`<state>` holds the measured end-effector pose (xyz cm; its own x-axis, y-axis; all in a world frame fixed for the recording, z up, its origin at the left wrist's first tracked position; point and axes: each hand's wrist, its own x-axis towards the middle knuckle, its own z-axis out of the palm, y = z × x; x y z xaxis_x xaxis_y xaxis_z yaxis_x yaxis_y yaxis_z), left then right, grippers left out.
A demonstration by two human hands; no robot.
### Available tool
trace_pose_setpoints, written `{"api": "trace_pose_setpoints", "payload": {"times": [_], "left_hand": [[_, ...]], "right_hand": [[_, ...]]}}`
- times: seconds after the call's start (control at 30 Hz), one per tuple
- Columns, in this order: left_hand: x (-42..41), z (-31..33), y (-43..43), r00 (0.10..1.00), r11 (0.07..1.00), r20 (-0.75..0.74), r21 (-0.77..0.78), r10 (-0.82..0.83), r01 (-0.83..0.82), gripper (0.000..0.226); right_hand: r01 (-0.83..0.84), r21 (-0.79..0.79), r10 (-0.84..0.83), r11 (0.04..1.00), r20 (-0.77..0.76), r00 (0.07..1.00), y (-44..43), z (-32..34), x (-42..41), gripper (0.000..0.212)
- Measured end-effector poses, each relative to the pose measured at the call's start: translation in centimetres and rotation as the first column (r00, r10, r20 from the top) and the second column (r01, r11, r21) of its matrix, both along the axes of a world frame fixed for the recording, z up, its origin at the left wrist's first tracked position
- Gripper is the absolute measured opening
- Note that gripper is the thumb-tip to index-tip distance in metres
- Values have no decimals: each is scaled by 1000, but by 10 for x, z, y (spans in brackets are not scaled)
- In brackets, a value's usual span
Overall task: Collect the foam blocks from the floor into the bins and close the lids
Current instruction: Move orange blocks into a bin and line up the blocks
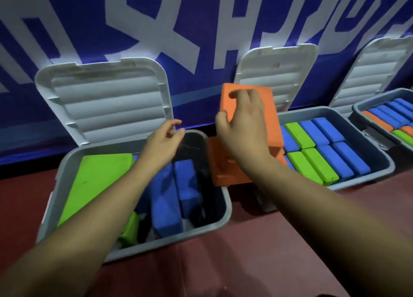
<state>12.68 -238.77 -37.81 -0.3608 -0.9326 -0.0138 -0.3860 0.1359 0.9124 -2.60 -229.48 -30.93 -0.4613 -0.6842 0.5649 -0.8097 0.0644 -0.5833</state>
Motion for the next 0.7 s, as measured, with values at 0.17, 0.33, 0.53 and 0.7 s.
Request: {"api": "trace_pose_setpoints", "payload": {"times": [0.17,0.33,0.53,0.7], "left_hand": [[90,-41,10,916,991,395,-130,69,-19,8],[127,-109,35,679,964,728,-105,-92,243,24],[100,-131,52,765,994,636,96,-104,55,23],[93,-134,49,904,967,427,212,38,-141,55]], "right_hand": [[-294,402,291,867,71,954,-4,-56,73,24],[-315,836,192,449,254,948,5,-140,105,57],[-471,769,19,432,514,857,12,-182,116,57],[-645,473,-28,600,818,574,19,-186,111,70]]}}
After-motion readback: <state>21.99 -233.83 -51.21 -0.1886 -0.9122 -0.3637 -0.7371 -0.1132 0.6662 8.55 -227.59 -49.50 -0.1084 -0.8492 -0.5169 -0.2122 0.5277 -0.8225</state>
